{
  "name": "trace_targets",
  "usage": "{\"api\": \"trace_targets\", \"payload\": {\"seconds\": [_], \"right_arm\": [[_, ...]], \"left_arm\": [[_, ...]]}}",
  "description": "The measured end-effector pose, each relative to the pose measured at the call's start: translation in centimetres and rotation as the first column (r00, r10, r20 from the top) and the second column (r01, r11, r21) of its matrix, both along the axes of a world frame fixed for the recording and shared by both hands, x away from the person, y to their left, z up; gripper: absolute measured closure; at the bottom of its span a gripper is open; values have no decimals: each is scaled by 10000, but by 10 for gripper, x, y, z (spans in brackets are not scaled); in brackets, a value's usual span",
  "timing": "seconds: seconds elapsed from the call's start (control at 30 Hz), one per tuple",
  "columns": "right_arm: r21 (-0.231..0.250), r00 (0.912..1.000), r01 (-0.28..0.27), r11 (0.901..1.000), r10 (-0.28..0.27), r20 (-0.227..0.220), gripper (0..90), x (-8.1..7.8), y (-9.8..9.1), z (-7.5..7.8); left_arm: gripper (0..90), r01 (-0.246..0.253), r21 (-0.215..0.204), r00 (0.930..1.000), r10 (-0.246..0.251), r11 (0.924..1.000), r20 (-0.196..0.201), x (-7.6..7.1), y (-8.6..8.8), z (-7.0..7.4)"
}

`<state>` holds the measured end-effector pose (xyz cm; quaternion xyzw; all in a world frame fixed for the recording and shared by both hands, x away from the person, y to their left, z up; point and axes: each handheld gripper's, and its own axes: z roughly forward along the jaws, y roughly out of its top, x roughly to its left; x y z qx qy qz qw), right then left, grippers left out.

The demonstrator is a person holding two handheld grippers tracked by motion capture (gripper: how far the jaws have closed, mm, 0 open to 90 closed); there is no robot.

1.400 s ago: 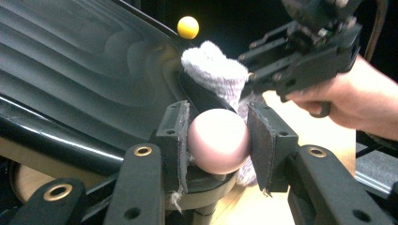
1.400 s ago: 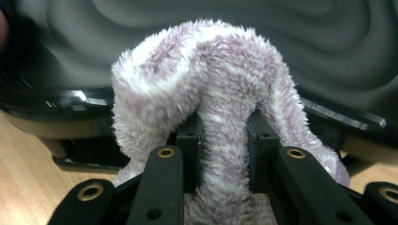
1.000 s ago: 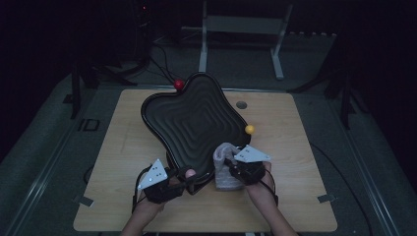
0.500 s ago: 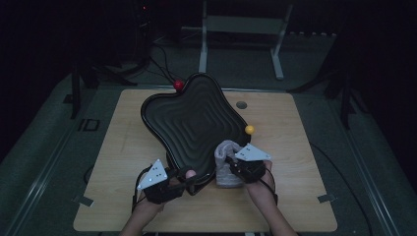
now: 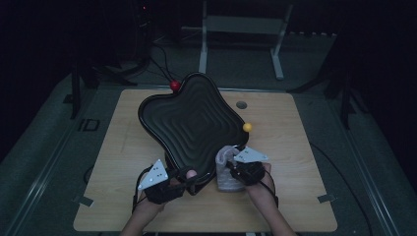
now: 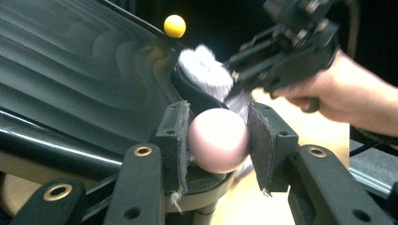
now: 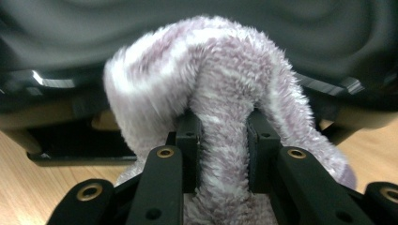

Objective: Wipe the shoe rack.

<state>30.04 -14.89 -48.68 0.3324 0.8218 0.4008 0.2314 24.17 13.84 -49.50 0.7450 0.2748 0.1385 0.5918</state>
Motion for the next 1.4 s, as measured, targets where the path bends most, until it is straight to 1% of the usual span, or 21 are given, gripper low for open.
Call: {"api": "trace_targets", "payload": {"seconds": [0.1, 0.13, 0.17, 0.3, 0.37, 0.43, 0.5, 0.57, 0.6, 0.7, 0.77, 0.8, 0.9, 0.97, 1.0, 1.03, 1.1, 1.2, 1.3, 1.37, 1.4], "right_arm": [[425, 9983, 254, 9988, -276, 513, 716, -3, -7, 17], [382, 9967, 395, 9985, -420, 688, 716, -3, -9, 19], [313, 9959, 519, 9982, -541, 719, 716, -1, -11, 20], [128, 9978, 610, 9981, -613, 260, 716, 7, -13, 3], [-149, 9983, 574, 9982, -574, 30, 716, 9, -10, -4], [-150, 9982, 515, 9986, -519, -288, 715, 11, -10, -12], [-204, 9974, 513, 9985, -522, -496, 715, 13, -12, -14], [-185, 9964, 634, 9978, -643, -551, 715, 14, -18, -12], [-166, 9961, 716, 9973, -723, -500, 715, 13, -21, -8], [15, 9950, 983, 9952, -983, 168, 715, 8, -27, 8], [108, 9918, 1209, 9926, -1213, 414, 714, 9, -30, 13], [102, 9911, 1277, 9918, -1280, 378, 715, 12, -32, 12], [56, 9905, 1372, 9905, -1372, -130, 714, 21, -35, -3], [-92, 9895, 1344, 9909, -1347, -530, 713, 24, -35, -12], [-41, 9897, 1274, 9918, -1274, -653, 713, 24, -35, -14], [-99, 9899, 1257, 9920, -1261, -653, 713, 24, -35, -13], [-101, 9910, 1230, 9924, -1234, -515, 713, 21, -37, -5], [219, 9910, 1340, 9907, -1338, -96, 713, 18, -46, 14], [408, 9856, 1615, 9860, -1632, 446, 713, 14, -61, 32], [530, 9825, 1758, 9830, -1785, 524, 713, 15, -68, 36], [523, 9831, 1743, 9833, -1768, 468, 713, 16, -70, 36]], "left_arm": [[605, 60, -18, 10000, -60, 10000, -22, 0, 1, 0], [605, 81, -15, 10000, -81, 10000, -14, 0, 1, 0], [605, 89, -28, 10000, -89, 10000, -18, 0, 2, 0], [606, 74, -16, 10000, -74, 10000, 13, 0, 1, 0], [606, 75, -28, 10000, -75, 10000, 38, 0, 0, -1], [605, 80, -11, 10000, -80, 10000, 20, 0, 0, 0], [605, 70, -29, 10000, -70, 10000, 36, 0, 0, 0], [605, 45, 1, 10000, -45, 10000, 36, 0, 0, 0], [605, 47, 3, 10000, -47, 10000, 34, 0, 0, 0], [606, 70, -20, 10000, -70, 10000, 15, 0, 0, 0], [605, 100, -38, 9999, -100, 9999, -6, 0, 1, 0], [606, 108, -37, 9999, -108, 9999, -2, 0, 1, 0], [606, 100, -37, 9999, -100, 9999, 7, 0, 0, 0], [606, 113, -54, 9999, -113, 9999, -1, 0, 0, 0], [606, 116, -45, 9999, -116, 9999, -9, 0, 0, 0], [606, 104, -41, 9999, -104, 9999, -21, 0, 0, 0], [606, 89, -40, 10000, -89, 10000, -37, 0, 0, 0], [604, 34, 83, 10000, -34, 10000, -33, -1, 0, 1], [604, 48, 128, 10000, -47, 9999, -65, -2, 4, 2], [604, 48, 81, 10000, -47, 10000, -58, -3, 7, 1], [604, 61, 67, 10000, -61, 10000, -12, -4, 9, 1]]}}
